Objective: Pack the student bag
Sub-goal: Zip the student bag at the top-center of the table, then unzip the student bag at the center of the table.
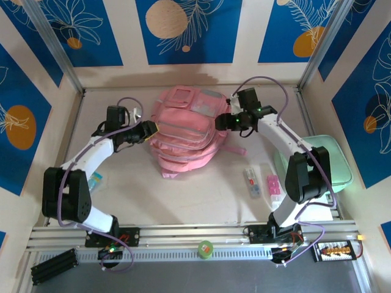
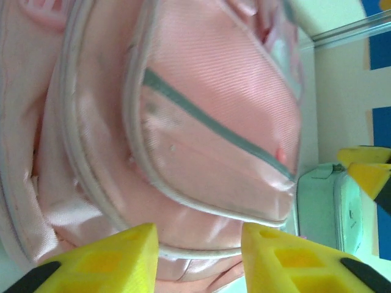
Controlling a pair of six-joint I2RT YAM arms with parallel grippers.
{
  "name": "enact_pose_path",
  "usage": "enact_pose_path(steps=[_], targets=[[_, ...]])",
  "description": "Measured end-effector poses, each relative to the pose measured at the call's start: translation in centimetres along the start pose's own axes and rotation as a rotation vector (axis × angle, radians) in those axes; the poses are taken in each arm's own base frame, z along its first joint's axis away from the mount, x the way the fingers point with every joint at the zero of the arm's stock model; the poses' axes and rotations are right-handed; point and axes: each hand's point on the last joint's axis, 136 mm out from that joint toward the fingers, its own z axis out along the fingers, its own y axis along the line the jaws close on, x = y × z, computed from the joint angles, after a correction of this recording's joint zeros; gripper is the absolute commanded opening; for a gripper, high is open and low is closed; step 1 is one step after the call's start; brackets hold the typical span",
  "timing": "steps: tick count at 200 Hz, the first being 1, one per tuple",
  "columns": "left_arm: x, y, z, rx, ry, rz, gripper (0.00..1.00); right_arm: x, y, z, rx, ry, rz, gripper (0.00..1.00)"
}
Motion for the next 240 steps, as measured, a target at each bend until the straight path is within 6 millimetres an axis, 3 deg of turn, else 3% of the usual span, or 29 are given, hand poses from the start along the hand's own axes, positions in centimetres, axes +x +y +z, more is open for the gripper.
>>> enact_pose_path(steps=[30,69,112,152,186,218,240], targets=[[0.0,-0.6,-0.1,-0.004,-0.015,0.021,0.47,0.2,2.8,2.1,-0.094,0.015,0.046,0.69],[-0.4,-2.3,1.1,0.010,-0.005,0.057,0.49,-0.6,2.6,5.4,-0.112,0.048,0.099,0.69],[-0.3,-4.7,3.7,0.032,0.027,0.110,0.55,-1.9,3.1,7.0,-0.136,0.030,0.089,0.69],[-1.0,-7.4,7.7,0.053,0.062,0.160,0.56,-1.8,3.6,7.7,-0.156,0.033,0.060,0.69],[-2.4,-9.3,12.4,0.060,0.077,0.209,0.52,-1.1,3.8,7.8,-0.178,0.050,0.017,0.69],[-3.3,-8.7,17.0,0.001,0.086,0.221,0.48,-0.3,4.1,7.9,-0.199,0.074,-0.012,0.69],[-3.7,-7.9,18.1,-0.046,0.093,0.221,0.48,0.0,4.0,7.9,-0.195,0.086,-0.034,0.69]])
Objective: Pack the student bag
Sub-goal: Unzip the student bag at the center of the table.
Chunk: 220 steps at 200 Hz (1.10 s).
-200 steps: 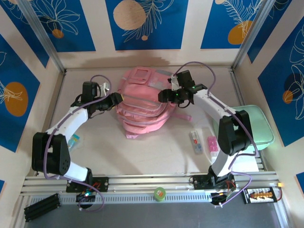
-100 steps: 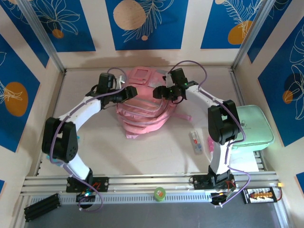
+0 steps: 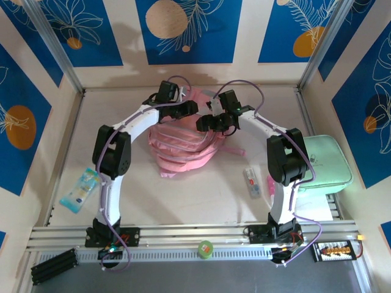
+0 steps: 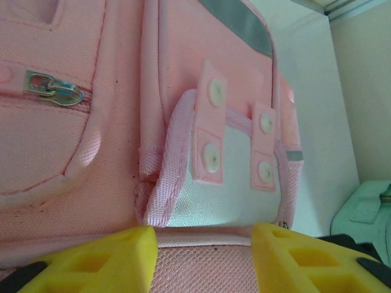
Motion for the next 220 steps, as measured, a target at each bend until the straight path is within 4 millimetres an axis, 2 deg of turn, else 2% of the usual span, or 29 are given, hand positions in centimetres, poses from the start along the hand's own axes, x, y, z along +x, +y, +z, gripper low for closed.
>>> enact_pose_path(steps=[51,91,110,160,198,220], targets=[[-0.7,0.7,0.1,-0.080,0.002,-0.004,0.47,1.5,0.9,0.0,-0.029,0.047,-0.063,0.68],[-0.9,0.8,0.5,-0.098,0.017,-0.013,0.47,4.4,2.4,-0.6,-0.062,0.098,-0.115,0.61],[-1.0,0.9,0.6,-0.100,0.019,-0.014,0.46,5.2,2.7,-1.0,-0.064,0.105,-0.131,0.51],[-1.0,0.9,0.6,-0.100,0.020,-0.015,0.47,6.0,2.1,-0.6,0.012,0.118,-0.177,0.38],[-1.1,1.0,0.6,-0.101,0.019,-0.016,0.44,6.2,1.5,-0.3,0.091,0.119,-0.241,0.08],[-1.1,1.0,0.6,-0.101,0.019,-0.021,0.42,6.3,1.2,-0.2,0.133,0.120,-0.263,0.02]])
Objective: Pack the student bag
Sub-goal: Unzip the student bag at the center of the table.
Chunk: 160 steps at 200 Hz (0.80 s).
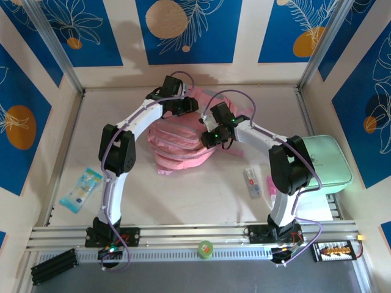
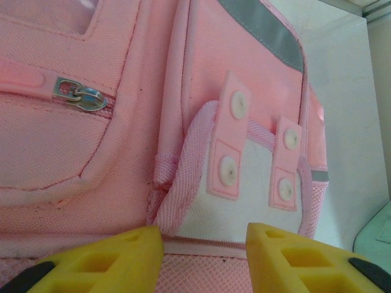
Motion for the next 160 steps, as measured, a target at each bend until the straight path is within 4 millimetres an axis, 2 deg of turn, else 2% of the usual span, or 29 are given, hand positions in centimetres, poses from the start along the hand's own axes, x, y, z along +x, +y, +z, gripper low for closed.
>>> enact_pose_path(steps=[19,63,88,102,121,141,160], targets=[[0.1,0.2,0.2,-0.003,0.002,-0.021,0.32,0.4,0.1,0.1,0.031,0.003,-0.019,0.02],[-0.1,0.6,0.7,0.001,-0.020,-0.085,0.24,1.1,2.3,1.1,0.099,-0.035,-0.079,0.01],[0.0,0.9,1.1,0.006,-0.030,-0.121,0.21,1.1,3.1,1.9,0.138,-0.071,-0.085,0.05],[-0.1,0.9,1.3,0.015,-0.039,-0.135,0.21,1.0,3.2,1.9,0.148,-0.097,-0.073,0.13],[-0.4,0.6,1.3,0.029,-0.053,-0.139,0.24,1.1,3.4,0.9,0.137,-0.131,-0.033,0.31],[-0.7,0.2,1.2,0.046,-0.066,-0.133,0.35,1.6,3.6,-1.4,0.085,-0.173,0.052,0.49],[-0.8,-0.5,0.5,0.060,-0.076,-0.117,0.45,0.9,2.4,-4.3,0.025,-0.256,0.188,0.56]])
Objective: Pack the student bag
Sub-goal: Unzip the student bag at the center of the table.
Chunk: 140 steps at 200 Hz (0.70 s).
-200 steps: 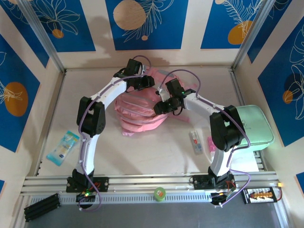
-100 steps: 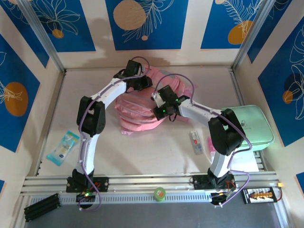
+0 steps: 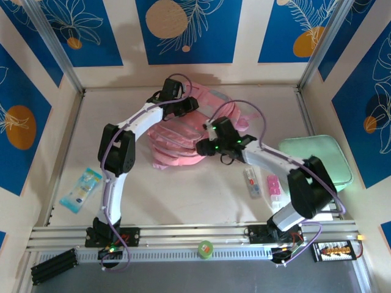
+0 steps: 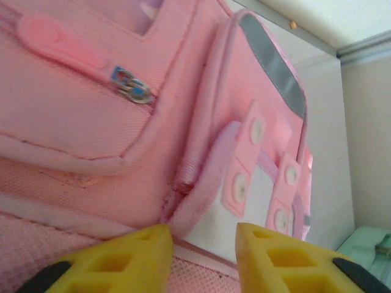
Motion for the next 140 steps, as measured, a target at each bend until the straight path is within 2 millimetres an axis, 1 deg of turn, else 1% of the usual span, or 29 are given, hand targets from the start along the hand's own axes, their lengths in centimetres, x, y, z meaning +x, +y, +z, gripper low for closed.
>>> enact_pose_path(steps=[11,20,30,41,52,73,88,105,125,140], targets=[[0.1,-0.3,-0.6,-0.001,-0.002,0.021,0.49,-1.0,-0.9,-1.1,-0.022,-0.039,0.096,0.57],[0.3,-0.1,-1.2,-0.013,-0.003,0.025,0.51,-1.8,-1.8,-1.6,-0.037,-0.062,0.166,0.57],[0.9,0.2,-2.1,-0.028,0.003,0.034,0.52,-2.3,-2.6,-1.9,-0.048,-0.072,0.243,0.57],[1.7,0.6,-3.1,-0.045,0.008,0.043,0.52,-2.4,-3.1,-1.8,-0.063,-0.062,0.320,0.57],[2.5,1.0,-4.4,-0.058,0.013,0.058,0.53,-2.3,-3.4,-1.4,-0.080,-0.037,0.392,0.57],[4.7,1.7,-7.1,-0.096,0.020,0.091,0.54,-2.7,-3.5,0.0,-0.107,0.019,0.499,0.54],[5.9,2.1,-9.1,-0.134,0.011,0.121,0.55,-3.5,-3.2,1.1,-0.129,0.048,0.548,0.50],[7.7,2.0,-11.0,-0.169,0.005,0.170,0.55,-4.4,-3.0,2.2,-0.142,0.069,0.576,0.47],[10.1,1.1,-12.3,-0.193,0.009,0.222,0.55,-5.1,-3.1,2.9,-0.130,0.085,0.605,0.45],[11.9,0.4,-12.4,-0.205,0.017,0.262,0.55,-5.2,-3.5,3.3,-0.106,0.093,0.623,0.44]])
